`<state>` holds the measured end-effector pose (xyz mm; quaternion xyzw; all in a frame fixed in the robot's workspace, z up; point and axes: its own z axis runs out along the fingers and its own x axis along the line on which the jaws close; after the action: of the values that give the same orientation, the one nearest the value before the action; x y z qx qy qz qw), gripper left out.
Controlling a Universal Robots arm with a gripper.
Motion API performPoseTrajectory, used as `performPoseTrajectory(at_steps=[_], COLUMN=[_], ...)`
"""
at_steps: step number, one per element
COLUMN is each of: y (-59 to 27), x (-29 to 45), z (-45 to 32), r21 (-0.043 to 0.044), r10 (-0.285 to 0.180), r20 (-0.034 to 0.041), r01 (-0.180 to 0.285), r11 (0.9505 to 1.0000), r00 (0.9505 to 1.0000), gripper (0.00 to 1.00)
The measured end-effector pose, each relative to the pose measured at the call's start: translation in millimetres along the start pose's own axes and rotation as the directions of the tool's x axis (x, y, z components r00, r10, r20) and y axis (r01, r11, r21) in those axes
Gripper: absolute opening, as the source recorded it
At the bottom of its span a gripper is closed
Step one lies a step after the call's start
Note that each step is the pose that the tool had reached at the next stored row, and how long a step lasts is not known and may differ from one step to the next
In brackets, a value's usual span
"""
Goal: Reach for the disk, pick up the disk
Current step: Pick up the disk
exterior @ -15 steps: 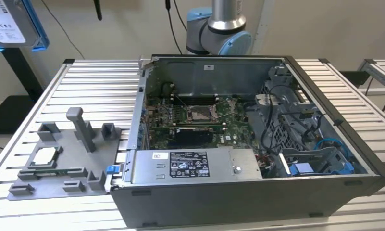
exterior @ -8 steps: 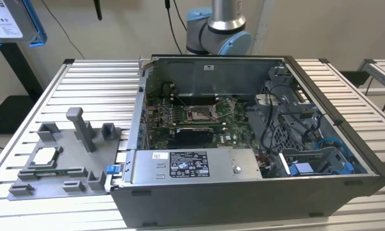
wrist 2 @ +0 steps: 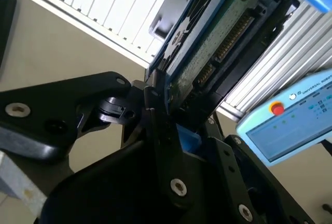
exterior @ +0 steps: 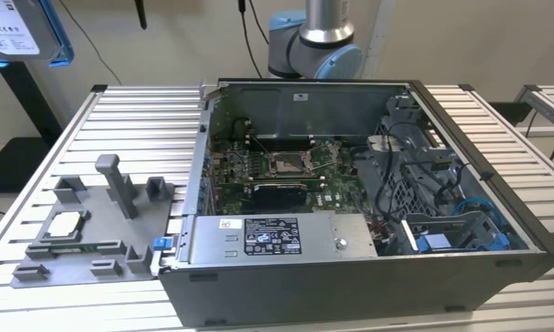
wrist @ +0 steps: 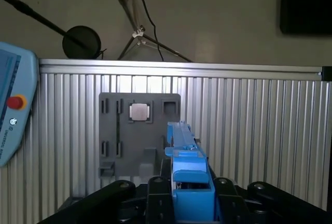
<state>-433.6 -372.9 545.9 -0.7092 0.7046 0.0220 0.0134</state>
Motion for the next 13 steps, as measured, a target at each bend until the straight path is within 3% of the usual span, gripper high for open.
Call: performPoseTrajectory(at_steps=[5, 13], y=[-16.7, -21.3], x=[0.1, 0.1], z=[-0.2, -0.3], r21=[-0.0003, -0.0004], r10=[0.000, -0.001], r20=[0.0000, -0.0001], r01=[0.000, 0.001], r11=[1.0000, 1.0000], r00=[1.0000, 1.0000], gripper=[0.00, 0.00])
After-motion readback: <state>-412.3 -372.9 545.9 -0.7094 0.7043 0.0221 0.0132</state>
